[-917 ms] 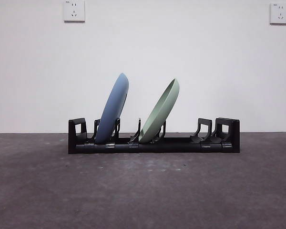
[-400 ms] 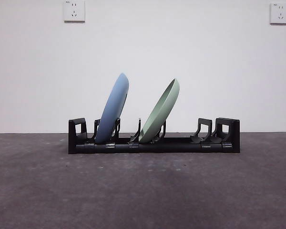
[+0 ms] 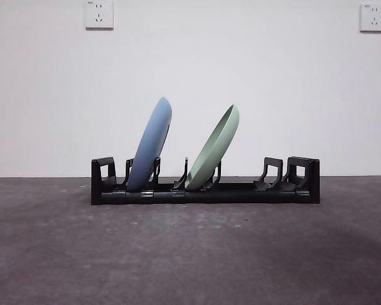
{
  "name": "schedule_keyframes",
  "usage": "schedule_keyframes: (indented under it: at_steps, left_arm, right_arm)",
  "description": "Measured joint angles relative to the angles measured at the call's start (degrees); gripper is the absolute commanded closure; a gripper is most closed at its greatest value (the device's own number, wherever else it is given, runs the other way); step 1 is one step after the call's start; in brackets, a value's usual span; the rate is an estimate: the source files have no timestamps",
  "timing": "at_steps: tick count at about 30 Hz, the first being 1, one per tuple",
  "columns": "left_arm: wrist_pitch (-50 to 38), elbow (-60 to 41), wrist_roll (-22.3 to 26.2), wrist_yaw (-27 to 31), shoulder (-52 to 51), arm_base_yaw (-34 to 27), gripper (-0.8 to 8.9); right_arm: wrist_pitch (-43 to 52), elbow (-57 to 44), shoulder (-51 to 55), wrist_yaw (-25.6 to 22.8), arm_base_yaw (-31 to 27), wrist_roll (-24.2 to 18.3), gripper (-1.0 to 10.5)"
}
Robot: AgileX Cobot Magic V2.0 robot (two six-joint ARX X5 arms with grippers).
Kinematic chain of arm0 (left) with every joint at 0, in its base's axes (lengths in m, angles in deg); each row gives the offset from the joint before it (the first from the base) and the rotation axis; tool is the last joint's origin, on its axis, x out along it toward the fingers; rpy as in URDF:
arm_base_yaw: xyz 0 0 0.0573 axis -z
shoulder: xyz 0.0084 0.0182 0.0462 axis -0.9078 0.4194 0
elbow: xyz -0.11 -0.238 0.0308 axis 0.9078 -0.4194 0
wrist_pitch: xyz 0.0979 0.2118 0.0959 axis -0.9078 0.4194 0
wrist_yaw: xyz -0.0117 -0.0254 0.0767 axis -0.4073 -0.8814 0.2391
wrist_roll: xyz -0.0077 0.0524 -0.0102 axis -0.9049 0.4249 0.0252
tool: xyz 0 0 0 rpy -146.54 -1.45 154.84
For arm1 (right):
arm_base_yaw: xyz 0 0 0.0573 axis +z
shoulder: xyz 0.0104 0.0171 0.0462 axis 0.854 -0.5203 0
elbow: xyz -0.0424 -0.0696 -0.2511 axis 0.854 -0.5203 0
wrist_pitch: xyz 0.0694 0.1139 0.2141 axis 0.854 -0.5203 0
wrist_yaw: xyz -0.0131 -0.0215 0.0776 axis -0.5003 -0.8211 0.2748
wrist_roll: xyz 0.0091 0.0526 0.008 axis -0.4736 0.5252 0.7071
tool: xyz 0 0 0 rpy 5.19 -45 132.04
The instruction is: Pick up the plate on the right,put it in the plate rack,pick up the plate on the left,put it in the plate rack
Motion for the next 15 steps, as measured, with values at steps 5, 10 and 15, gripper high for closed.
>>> schedule_keyframes:
  at_steps: [5, 10, 15]
  left_arm:
    - [0.0, 0.0, 0.0, 0.0, 0.0, 0.0, 8.17]
    - [-0.4, 0.0, 0.0, 0.0, 0.3, 0.0, 8.17]
    - [-0.4, 0.0, 0.0, 0.0, 0.4, 0.0, 8.17]
  right_arm:
    - [2.0, -5.6, 0.5, -0.1, 0.0, 2.5, 9.5]
    - [2.3, -5.7, 1.0, 0.0, 0.0, 3.0, 9.5]
    - [2.2, -5.7, 1.0, 0.0, 0.0, 3.2, 9.4]
